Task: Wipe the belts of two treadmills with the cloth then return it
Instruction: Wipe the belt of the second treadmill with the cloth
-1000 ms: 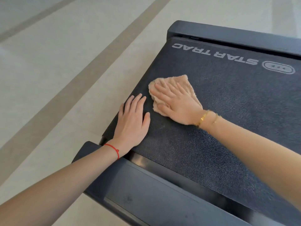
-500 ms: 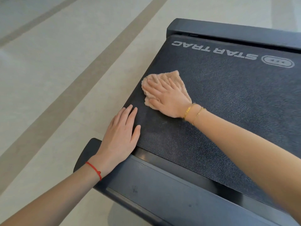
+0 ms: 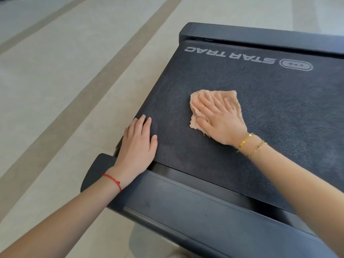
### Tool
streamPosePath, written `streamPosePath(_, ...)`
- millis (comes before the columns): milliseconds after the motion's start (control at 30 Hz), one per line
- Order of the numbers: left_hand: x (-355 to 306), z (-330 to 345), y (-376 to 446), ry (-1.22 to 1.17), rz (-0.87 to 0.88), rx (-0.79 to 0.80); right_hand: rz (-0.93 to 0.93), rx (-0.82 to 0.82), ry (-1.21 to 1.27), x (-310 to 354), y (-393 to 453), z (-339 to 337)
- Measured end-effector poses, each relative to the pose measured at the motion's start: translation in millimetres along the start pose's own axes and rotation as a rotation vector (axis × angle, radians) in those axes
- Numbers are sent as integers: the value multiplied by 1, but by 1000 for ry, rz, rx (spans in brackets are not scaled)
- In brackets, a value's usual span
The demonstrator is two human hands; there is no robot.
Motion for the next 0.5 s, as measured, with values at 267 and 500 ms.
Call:
streamPosePath(267, -47, 12, 27, 5, 91, 2, -283, 54, -14, 44, -108, 24)
streamPosePath(500, -120, 29, 51, 2, 243, 37, 34, -48, 45, -61, -129, 3)
Point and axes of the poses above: each hand's wrist, its own y-axis towards the middle knuckle, its own z-axis out of the palm, x = y × z, the point moved 7 cm from there along y, towards the middle knuckle
